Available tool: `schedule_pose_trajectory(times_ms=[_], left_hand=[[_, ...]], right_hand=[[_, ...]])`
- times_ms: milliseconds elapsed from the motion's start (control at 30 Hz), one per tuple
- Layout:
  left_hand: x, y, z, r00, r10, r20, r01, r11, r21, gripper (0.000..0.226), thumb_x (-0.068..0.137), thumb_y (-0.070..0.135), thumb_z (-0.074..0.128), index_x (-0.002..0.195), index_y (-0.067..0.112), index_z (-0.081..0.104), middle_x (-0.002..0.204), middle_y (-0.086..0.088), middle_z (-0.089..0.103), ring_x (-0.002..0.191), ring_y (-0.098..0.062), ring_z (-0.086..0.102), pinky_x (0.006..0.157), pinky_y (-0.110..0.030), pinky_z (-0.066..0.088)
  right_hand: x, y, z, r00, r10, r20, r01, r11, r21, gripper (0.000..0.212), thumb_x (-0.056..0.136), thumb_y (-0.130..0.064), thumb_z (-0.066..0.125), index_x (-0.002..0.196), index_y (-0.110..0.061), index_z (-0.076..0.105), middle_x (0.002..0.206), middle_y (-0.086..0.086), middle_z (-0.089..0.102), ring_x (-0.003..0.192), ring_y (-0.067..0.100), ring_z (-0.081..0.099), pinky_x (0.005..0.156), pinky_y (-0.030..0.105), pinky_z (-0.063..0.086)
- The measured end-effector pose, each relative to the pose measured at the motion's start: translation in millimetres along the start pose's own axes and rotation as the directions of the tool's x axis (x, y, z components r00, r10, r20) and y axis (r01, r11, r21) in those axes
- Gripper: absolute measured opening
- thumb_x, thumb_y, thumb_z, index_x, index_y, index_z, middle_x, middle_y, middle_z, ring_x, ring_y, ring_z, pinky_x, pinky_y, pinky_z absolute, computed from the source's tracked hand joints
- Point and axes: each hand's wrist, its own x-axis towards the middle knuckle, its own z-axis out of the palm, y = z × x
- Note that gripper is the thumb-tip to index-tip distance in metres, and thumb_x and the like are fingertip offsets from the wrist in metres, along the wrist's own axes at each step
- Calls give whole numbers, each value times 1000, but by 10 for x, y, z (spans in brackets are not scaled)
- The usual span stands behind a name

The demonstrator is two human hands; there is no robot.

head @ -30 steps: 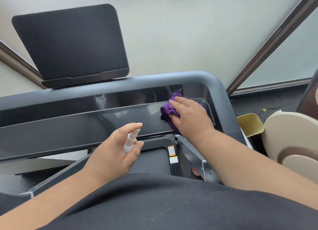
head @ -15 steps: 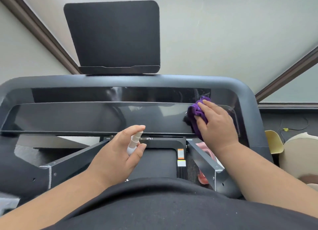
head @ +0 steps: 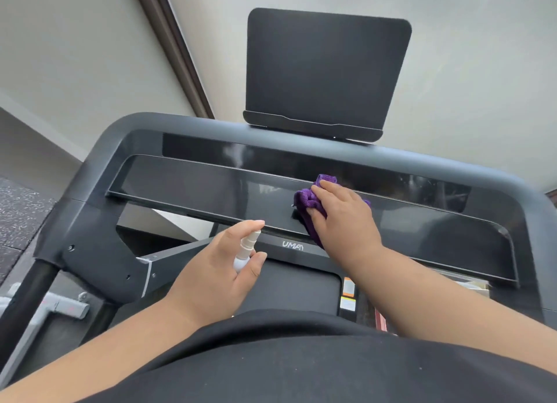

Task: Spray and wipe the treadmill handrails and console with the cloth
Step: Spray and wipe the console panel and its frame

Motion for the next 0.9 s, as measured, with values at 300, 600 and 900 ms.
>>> schedule_pose_trajectory(times_ms=[300,600,900], left_hand=[[-235,-680,-686,997,-69,-44,69,998,-16,52,94,26,64,133,48,37,112,24,54,96,3,54,79,-1,35],[-511,-1251,-1231,996,-64,-64,62,998,-29,54,95,28,64,131,52,31,108,35,44,92,19,48,74,2,34],[-549,-1593,-1449,956,-224,-188,207,973,-106,46,89,55,46,129,66,26,109,29,51,95,2,55,81,-20,42]], right_hand=[[308,-1026,553,986,-142,87,153,978,-144,57,89,-48,63,138,-19,55,144,3,52,129,29,47,110,39,35],[468,-1694,793,959,-171,225,214,959,-186,67,84,-45,70,143,-23,48,150,-3,42,131,29,41,111,37,32],[680,-2085,810,964,-226,142,211,971,112,54,86,-25,69,138,-26,56,147,-11,46,134,12,41,109,19,25]])
